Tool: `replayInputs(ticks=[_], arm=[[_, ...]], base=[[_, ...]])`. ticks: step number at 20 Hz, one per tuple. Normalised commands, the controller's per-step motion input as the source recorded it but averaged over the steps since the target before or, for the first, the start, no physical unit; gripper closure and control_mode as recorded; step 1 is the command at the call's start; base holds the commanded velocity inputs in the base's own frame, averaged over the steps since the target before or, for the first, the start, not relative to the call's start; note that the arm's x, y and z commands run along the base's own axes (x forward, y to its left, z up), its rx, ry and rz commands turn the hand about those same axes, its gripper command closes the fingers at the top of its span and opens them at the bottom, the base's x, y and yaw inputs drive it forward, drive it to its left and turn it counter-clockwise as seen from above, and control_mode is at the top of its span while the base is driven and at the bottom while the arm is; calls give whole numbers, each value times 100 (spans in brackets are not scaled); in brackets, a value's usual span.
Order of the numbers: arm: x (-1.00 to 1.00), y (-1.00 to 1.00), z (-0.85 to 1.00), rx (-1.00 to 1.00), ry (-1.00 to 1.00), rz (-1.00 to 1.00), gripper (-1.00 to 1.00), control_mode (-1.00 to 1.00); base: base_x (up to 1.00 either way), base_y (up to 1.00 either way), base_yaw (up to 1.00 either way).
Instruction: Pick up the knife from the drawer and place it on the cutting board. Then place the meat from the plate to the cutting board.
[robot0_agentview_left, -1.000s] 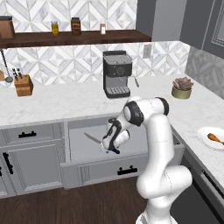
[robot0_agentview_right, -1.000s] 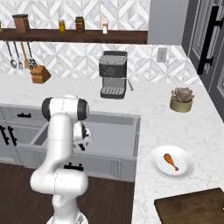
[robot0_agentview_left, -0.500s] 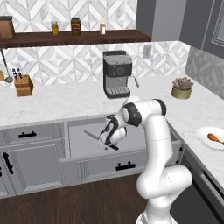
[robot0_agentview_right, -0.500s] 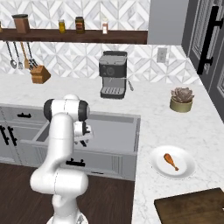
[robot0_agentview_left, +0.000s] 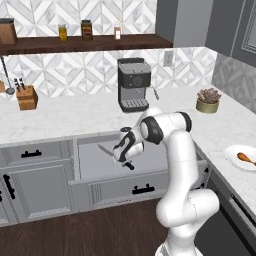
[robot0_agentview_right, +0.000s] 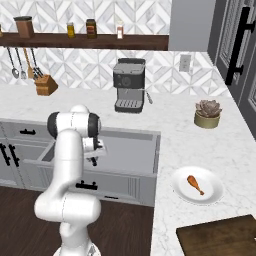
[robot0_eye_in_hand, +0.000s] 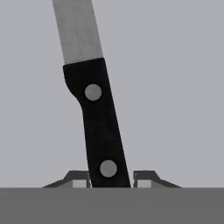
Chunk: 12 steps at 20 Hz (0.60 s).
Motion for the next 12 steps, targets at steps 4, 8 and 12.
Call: replayInputs(ticks=[4,8,12], arm=[[0,4,57,-7,7,8,100,-100],[-2,0,54,-1,18,12,100,-100],[-41,-5,49,0,14,9,100,-100]], base=[[0,0,0],[0,0,0],[0,0,0]])
